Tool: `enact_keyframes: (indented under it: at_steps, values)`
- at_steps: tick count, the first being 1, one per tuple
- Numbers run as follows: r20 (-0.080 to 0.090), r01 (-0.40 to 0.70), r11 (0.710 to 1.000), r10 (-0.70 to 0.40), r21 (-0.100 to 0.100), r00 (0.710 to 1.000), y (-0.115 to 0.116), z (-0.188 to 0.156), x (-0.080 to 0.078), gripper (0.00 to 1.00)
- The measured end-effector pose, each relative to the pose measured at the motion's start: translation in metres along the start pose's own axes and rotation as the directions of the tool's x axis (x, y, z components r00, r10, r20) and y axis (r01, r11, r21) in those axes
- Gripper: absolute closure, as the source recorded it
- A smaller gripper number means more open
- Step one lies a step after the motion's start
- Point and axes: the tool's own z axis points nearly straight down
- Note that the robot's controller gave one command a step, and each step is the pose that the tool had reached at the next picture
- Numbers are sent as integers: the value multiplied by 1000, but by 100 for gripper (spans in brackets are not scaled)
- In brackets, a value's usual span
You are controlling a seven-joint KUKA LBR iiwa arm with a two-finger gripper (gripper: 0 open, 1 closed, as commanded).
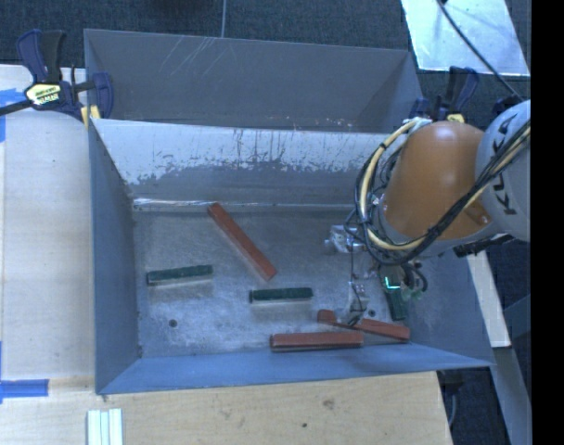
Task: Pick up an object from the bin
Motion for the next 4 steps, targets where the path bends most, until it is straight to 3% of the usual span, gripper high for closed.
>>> enact_keyframes:
  at_steps: [1, 2, 3, 4]
  values:
    - [3, 60, 998, -60, -2, 998, 48, 70, -32, 0]
    - [9, 56, 998, -56, 0, 998, 45, 65, -34, 100]
    - [7, 250, 968, -250, 1, 968, 72, 66, -4, 100]
    - [16, 231, 973, -231, 3, 973, 72, -67, 1, 100]
